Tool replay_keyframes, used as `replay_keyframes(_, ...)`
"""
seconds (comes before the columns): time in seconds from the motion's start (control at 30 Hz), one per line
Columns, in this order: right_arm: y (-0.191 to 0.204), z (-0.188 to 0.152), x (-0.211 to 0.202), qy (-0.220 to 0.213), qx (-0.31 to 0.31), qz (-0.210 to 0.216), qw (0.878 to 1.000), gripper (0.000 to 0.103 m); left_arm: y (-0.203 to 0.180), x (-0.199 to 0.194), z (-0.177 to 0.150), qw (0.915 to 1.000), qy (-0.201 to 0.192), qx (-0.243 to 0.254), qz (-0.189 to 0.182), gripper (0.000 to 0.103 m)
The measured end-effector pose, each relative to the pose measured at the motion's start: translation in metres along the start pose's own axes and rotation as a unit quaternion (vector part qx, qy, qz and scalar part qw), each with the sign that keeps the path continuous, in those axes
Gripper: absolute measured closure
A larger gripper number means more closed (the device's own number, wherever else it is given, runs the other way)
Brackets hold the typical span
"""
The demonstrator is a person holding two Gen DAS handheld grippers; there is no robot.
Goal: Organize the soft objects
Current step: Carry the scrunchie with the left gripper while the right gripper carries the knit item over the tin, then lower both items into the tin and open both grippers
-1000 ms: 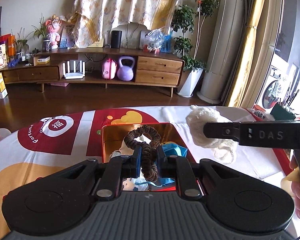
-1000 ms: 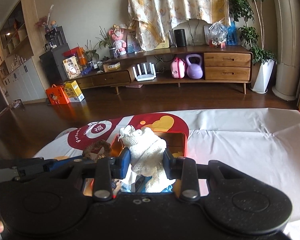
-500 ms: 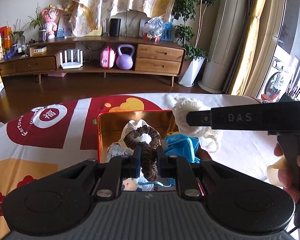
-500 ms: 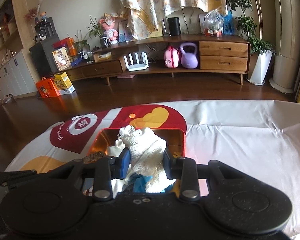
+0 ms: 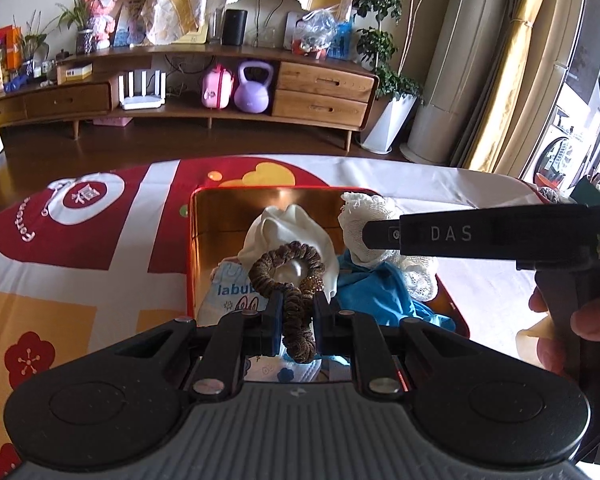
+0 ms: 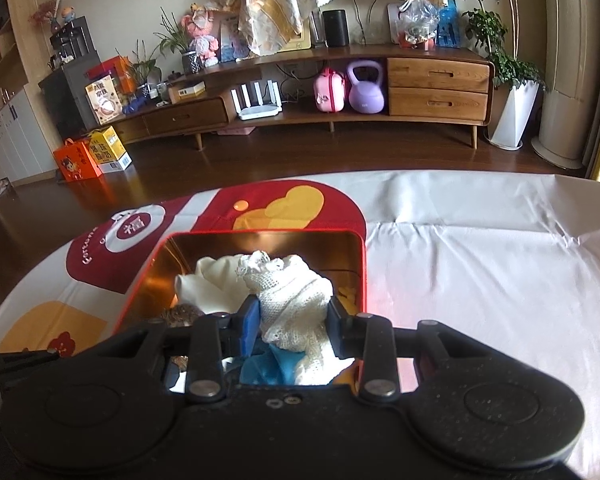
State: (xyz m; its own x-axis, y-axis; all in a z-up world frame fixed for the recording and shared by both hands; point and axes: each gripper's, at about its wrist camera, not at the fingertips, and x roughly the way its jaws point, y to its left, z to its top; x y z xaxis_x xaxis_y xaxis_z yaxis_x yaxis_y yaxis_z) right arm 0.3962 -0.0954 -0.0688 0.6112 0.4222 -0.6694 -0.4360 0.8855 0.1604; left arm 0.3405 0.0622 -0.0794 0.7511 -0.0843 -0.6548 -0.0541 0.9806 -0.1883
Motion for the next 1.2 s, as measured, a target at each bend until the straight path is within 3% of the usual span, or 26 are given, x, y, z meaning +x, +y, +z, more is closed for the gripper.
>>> replay_keyframes(0.33, 0.006, -0.009, 0.008, 0.004, -0.013, 0.002, 1.000, 0.068, 0.005, 0.016, -0.008, 0.9998, 0.019, -0.003, 0.003, 0.088)
replay_keyframes(0.53, 0.005, -0.008, 0.001, -0.006, -0.012, -0.002, 1.000, 0.061, 0.006, 0.019, -0.013, 0.9996, 0.027, -0.002, 0.007, 0.088)
replay_keyframes(0.77, 0.003, -0.010, -0.009, -0.005, -0.009, -0.001, 1.000, 0.060, 0.004, 0.017, -0.014, 0.9994, 0.034, -0.001, 0.007, 0.087)
replay_keyframes(0.97, 0.002, -0.013, -0.019, -0.010, -0.011, -0.002, 1.000, 0.048, 0.001, 0.014, -0.013, 0.9993, 0.034, -0.003, 0.010, 0.074)
replay_keyframes(1.2, -0.001, -0.014, -0.035, -0.016, -0.004, 0.010, 1.000, 0.047, -0.001, 0.003, -0.013, 0.9995, 0.030, -0.005, 0.011, 0.073)
